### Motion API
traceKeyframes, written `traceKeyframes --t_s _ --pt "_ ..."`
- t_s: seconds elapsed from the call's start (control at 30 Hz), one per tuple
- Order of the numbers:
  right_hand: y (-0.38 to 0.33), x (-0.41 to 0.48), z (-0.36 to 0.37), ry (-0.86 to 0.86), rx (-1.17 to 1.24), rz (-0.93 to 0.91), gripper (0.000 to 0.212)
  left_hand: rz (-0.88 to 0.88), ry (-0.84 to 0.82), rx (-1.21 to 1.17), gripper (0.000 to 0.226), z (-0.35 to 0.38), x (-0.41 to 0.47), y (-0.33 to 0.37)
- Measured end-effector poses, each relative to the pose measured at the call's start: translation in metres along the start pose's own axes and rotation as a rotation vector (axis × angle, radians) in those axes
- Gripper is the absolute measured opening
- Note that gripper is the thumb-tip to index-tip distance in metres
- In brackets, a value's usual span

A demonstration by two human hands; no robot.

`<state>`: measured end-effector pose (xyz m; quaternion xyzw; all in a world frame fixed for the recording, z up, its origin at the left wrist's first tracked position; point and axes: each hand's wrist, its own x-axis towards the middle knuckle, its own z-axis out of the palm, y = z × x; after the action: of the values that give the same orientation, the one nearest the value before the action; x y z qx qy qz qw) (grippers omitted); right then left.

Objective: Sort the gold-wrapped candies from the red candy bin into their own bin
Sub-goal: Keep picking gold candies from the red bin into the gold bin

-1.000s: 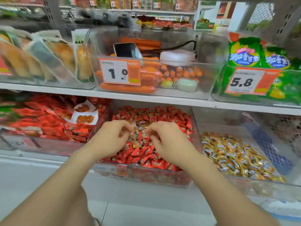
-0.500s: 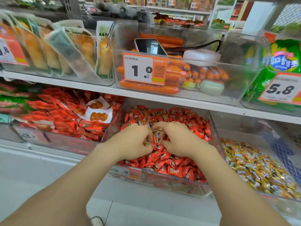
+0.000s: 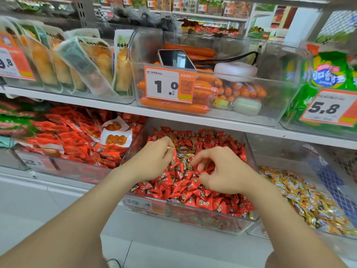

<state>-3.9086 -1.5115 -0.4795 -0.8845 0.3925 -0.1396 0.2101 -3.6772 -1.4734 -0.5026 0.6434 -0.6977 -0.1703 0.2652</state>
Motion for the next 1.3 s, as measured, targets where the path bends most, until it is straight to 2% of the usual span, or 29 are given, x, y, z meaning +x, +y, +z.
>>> traceKeyframes --t_s 0.1,0.17,0.33,0.4,0.6,0.73,0.83,0.93,1.0,1.07,1.13,1.2,1.3 --pt "-0.001 0.011 0.009 0.188 -0.049 -0.028 0.023 -0.027 0.052 -0.012 0.025 0.001 0.006 -0.004" --pt "-0.001 0.022 0.017 0.227 -0.071 -0.044 0.026 -0.053 0.075 -0.018 0.031 0.003 0.013 -0.006" --pt "0.004 0.045 0.034 0.024 -0.069 -0.052 0.057 -0.082 0.052 0.048 0.026 0.008 0.028 -0.017" --pt "0.006 0.052 0.034 -0.028 -0.055 -0.014 0.062 -0.065 0.024 0.118 0.027 0.015 0.038 -0.028" --pt "0.009 0.062 0.031 -0.047 0.010 0.021 0.040 0.064 -0.068 0.387 0.034 0.033 0.060 -0.044" --pt "0.011 0.056 0.024 0.043 0.028 0.012 0.019 0.100 -0.103 0.369 0.045 0.027 0.066 -0.040" --pt "0.011 0.052 0.020 0.166 0.059 -0.021 0.013 0.089 -0.127 0.399 0.026 0.027 0.066 -0.042" --pt "0.010 0.051 0.016 0.225 0.064 -0.010 0.031 0.075 -0.129 0.329 0.006 0.023 0.062 -0.041" --pt "0.009 0.053 0.016 0.184 0.032 0.021 0.052 0.034 -0.085 0.213 0.007 0.012 0.056 -0.038" --pt "0.005 0.057 0.018 0.137 -0.016 0.019 0.062 -0.020 -0.026 0.125 0.012 -0.001 0.048 -0.033" --pt "0.004 0.061 0.020 0.120 -0.039 -0.007 0.057 -0.060 0.029 0.064 0.018 -0.011 0.036 -0.028" --pt "0.005 0.065 0.021 0.102 -0.082 -0.029 0.043 -0.079 0.046 0.027 0.017 -0.015 0.026 -0.024" --pt "0.008 0.069 0.020 0.053 -0.126 -0.024 0.023 -0.070 -0.026 0.070 0.014 -0.013 0.014 -0.019"
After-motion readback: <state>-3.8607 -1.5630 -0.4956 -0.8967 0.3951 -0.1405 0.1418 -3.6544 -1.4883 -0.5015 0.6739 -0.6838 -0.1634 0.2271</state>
